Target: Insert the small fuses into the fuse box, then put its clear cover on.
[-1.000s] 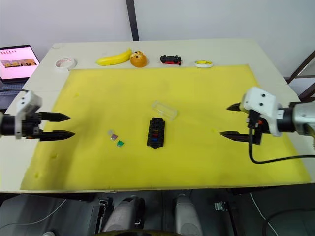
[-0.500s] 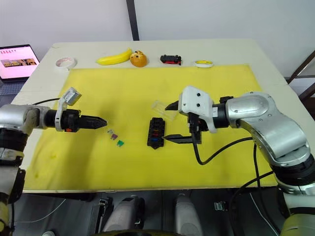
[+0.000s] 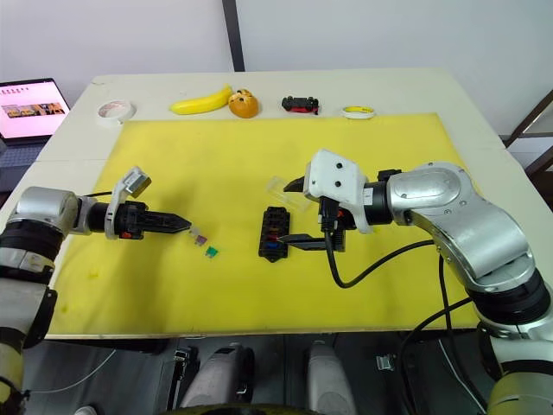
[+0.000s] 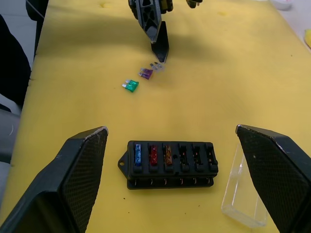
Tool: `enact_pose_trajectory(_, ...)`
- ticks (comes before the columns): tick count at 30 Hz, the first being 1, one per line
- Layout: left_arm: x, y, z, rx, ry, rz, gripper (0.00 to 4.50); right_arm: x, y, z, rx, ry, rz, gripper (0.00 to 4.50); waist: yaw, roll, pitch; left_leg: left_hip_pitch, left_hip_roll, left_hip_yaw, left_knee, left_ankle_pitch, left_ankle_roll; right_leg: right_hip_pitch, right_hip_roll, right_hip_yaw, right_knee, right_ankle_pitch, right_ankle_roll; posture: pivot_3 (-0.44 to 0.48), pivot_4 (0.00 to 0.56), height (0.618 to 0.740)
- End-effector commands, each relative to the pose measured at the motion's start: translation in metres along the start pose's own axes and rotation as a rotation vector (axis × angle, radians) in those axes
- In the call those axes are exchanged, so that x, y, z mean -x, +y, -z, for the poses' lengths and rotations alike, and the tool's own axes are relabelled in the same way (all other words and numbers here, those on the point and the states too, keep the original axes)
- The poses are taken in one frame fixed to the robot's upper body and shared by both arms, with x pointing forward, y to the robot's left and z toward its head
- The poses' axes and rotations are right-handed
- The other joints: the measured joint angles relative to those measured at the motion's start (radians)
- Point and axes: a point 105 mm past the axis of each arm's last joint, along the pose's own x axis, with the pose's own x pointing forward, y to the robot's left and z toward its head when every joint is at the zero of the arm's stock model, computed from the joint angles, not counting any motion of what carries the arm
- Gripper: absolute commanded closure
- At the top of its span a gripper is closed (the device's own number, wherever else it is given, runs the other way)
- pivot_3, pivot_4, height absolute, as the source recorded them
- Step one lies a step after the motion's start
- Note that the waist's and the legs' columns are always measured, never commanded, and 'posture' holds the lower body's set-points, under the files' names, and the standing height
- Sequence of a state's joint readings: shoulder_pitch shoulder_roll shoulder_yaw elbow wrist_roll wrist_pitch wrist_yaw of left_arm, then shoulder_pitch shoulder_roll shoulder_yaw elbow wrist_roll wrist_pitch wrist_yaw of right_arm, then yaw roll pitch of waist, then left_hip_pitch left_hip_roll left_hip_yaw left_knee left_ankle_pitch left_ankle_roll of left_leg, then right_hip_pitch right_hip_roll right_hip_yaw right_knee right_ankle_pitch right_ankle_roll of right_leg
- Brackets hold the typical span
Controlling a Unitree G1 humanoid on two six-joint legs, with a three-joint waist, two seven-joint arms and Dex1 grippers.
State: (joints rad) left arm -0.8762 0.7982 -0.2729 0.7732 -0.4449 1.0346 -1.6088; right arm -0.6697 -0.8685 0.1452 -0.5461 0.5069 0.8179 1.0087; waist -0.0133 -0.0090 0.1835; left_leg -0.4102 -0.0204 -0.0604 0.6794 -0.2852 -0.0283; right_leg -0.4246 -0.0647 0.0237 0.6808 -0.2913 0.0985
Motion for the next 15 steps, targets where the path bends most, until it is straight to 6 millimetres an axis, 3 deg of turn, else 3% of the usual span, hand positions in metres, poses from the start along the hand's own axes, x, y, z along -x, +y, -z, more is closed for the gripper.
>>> enact_pose_trajectory(1, -0.008, -0.002, 0.002, 0.010, 0.023, 0.029, 0.00, 0.002, 0.000, -0.010, 0.048, -0.017, 0.007, 0.02, 0.001, 0.000, 0.000, 0.000, 0.000, 0.000, 0.000, 0.000, 0.000, 0.000, 0.000, 0.000, 0.000, 0.000, 0.000, 0.000, 0.150, 0.740)
enact_pose_trajectory(15, -0.019, 0.000, 0.012, 0.019, 0.071, 0.051, 0.00, 0.001, -0.001, -0.009, 0.042, -0.007, 0.012, 0.02, 0.001, 0.000, 0.000, 0.000, 0.000, 0.000, 0.000, 0.000, 0.000, 0.000, -0.001, 0.000, 0.000, 0.000, 0.000, 0.000, 0.150, 0.740)
